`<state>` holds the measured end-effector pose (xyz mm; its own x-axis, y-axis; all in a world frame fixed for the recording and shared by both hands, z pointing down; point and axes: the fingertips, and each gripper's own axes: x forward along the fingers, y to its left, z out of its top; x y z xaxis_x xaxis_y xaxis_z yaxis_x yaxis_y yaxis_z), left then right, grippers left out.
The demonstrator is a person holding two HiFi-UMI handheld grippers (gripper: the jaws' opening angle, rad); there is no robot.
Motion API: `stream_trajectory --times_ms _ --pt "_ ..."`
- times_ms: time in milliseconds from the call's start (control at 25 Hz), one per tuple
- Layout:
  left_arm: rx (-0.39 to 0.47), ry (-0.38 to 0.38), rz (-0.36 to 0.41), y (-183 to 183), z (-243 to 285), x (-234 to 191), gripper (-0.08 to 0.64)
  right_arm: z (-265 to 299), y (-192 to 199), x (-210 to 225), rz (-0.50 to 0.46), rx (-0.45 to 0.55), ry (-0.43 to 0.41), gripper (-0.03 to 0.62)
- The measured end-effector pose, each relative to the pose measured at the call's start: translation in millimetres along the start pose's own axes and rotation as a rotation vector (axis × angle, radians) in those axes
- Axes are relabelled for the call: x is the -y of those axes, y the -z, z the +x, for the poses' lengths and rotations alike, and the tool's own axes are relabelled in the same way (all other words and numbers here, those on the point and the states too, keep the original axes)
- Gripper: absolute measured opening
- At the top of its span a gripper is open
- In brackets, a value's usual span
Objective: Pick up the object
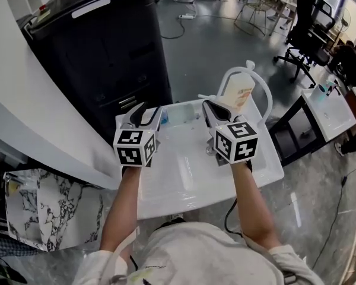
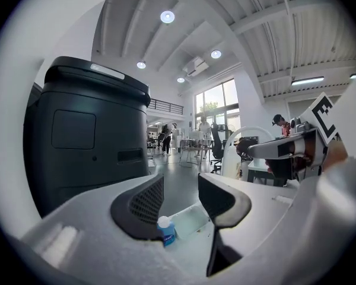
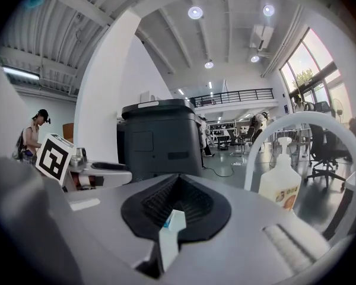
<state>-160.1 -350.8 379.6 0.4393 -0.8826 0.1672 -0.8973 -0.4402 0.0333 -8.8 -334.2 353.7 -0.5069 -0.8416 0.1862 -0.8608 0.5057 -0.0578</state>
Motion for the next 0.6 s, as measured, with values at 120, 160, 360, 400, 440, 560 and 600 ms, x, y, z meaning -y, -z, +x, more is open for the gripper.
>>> stream_trajectory --times_ms 120,160,360,400,440,560,600 --pt "0.003 0.010 -0.006 0 10 -13 0.187 15 -1 -1 -0.004 -0.007 0.009 0.003" --pt "0.003 0.012 -0.007 0 13 -17 0.187 19 -1 0 -0.006 -0.009 0.011 0.003" --pt "-0.001 0.018 -0.015 2 23 -25 0.187 27 -2 8 -0.006 -0.015 0.029 0.004" --pt "-0.002 0.017 -0.014 1 25 -26 0.187 28 -2 10 -0.005 -0.013 0.032 0.003" --pt "-0.003 0.016 -0.013 1 26 -26 0.187 28 -3 13 -0.003 -0.012 0.034 0.005" --pt "-0.007 0.017 -0.005 0 32 -23 0.187 27 -5 20 -0.009 -0.010 0.034 0.003" --pt "-0.010 0.016 -0.002 1 34 -22 0.187 27 -5 23 -0.013 -0.009 0.032 0.003"
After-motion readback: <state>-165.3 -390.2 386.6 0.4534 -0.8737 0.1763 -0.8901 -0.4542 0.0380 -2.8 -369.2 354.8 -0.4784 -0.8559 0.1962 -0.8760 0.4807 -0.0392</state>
